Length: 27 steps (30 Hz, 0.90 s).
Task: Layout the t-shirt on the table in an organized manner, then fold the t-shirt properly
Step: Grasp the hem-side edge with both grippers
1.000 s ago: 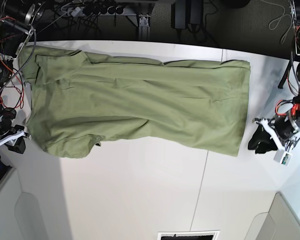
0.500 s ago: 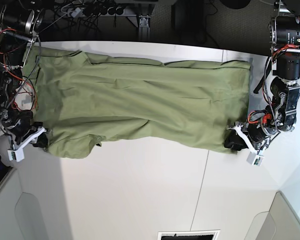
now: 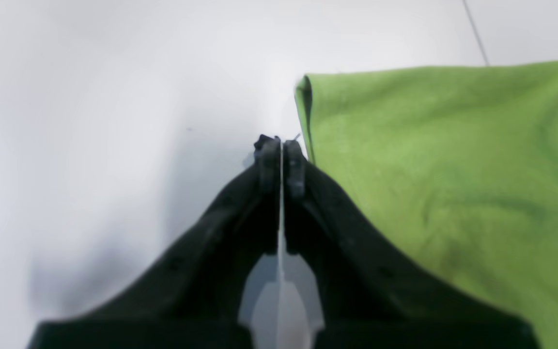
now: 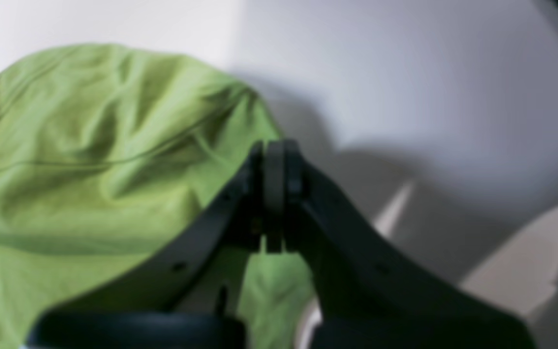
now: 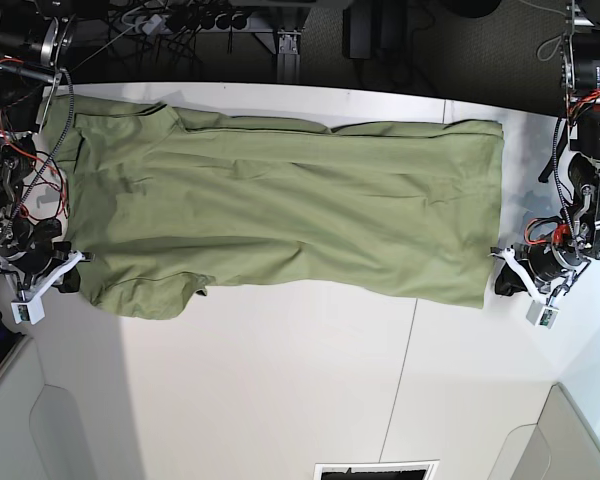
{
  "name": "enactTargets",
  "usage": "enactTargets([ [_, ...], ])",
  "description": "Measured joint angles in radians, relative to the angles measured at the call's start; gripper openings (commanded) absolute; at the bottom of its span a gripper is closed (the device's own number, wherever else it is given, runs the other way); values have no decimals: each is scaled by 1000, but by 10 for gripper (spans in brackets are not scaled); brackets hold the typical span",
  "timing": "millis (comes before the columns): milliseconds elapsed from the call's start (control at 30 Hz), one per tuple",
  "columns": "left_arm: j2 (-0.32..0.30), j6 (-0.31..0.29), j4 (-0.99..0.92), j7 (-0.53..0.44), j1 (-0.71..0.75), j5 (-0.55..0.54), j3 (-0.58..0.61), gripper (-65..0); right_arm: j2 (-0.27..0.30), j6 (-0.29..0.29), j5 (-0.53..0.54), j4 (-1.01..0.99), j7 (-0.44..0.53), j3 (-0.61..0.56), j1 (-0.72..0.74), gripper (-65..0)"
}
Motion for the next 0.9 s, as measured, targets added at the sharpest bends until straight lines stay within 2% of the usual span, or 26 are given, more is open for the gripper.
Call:
enactTargets([
  [167,3,-68,0,27,3,-20,0,-637,8,0,-3,0,1,0,0,-650],
  [200,2,-72,0,27,3,-31,0,-636,9,0,1,0,7,0,0,-625],
  [267,2,-72,0,26,3,-49,0,-634,9,-14,34,0,24,0,0,-437],
  [300,2,-72,0,27,3,-60,0,-634,8,-27,46,0,35,0,0,-363],
  [333,2,-72,0,27,3,-69,0,-630,8,-38,47,0,55,0,0,-316],
  [367,3,-72,0,27,3,-76,0,-609,8,-41,47,0,73,0,0,-302],
  [500,2,-72,0,27,3,-82,0,-480,5,-64,45,0,90,0,3,-303],
  [567,3,-72,0,27,3,-83,0,-448,-1,-64,46,0,102,0,3,-303],
  [800,11,-72,0,26,3,-105,0,-448,-49,-48,46,-17,106,-13,6,-303],
  [900,20,-72,0,27,3,-106,0,-448,-52,-48,11,-72,151,-45,6,-304],
])
